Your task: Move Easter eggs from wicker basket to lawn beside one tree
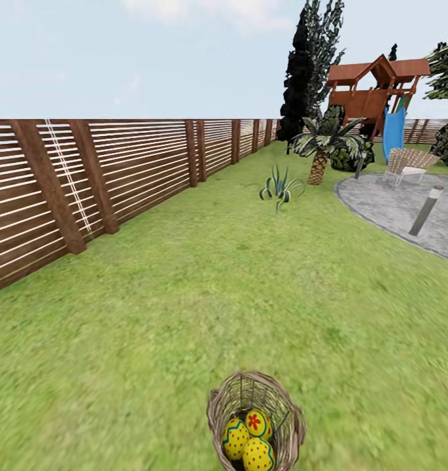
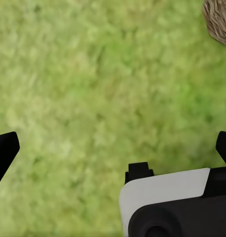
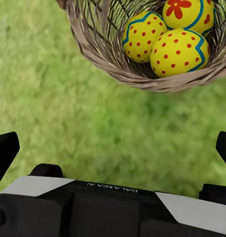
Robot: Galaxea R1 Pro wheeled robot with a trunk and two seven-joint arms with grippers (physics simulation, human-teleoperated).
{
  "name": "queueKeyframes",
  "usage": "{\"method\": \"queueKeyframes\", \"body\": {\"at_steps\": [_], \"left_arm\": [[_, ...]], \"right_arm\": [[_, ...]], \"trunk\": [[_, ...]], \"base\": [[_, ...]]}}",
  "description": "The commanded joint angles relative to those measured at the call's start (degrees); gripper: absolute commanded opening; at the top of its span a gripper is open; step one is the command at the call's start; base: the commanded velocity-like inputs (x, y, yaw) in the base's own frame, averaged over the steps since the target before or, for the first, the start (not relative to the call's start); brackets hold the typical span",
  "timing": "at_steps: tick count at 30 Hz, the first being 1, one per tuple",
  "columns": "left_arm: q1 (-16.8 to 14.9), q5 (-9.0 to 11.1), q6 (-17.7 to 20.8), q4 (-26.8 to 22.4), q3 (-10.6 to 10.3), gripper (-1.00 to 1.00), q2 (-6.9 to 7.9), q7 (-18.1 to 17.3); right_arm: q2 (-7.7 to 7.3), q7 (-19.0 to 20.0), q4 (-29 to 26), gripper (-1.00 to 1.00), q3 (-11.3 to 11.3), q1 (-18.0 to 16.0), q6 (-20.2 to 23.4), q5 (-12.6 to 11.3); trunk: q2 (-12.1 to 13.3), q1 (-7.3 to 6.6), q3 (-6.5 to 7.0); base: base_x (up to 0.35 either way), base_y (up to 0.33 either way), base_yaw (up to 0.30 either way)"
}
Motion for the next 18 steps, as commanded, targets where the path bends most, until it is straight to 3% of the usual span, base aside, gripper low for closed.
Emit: {"method": "queueKeyframes", "body": {"at_steps": [1,18], "left_arm": [[-0.03,0.12,-0.18,0.03,-0.48,1.0,0.02,0.31],[-0.03,0.12,-0.18,0.02,-0.48,1.0,0.0,0.31]], "right_arm": [[-0.01,0.05,-0.12,1.0,0.07,0.0,0.35,-0.46],[-0.02,0.05,-0.12,1.0,-0.01,0.0,0.35,-0.46]], "trunk": [[-0.04,0.0,-0.06],[-0.04,0.0,-0.07]], "base": [[0.004,0.121,0.01],[0.001,0.021,0.002]]}}
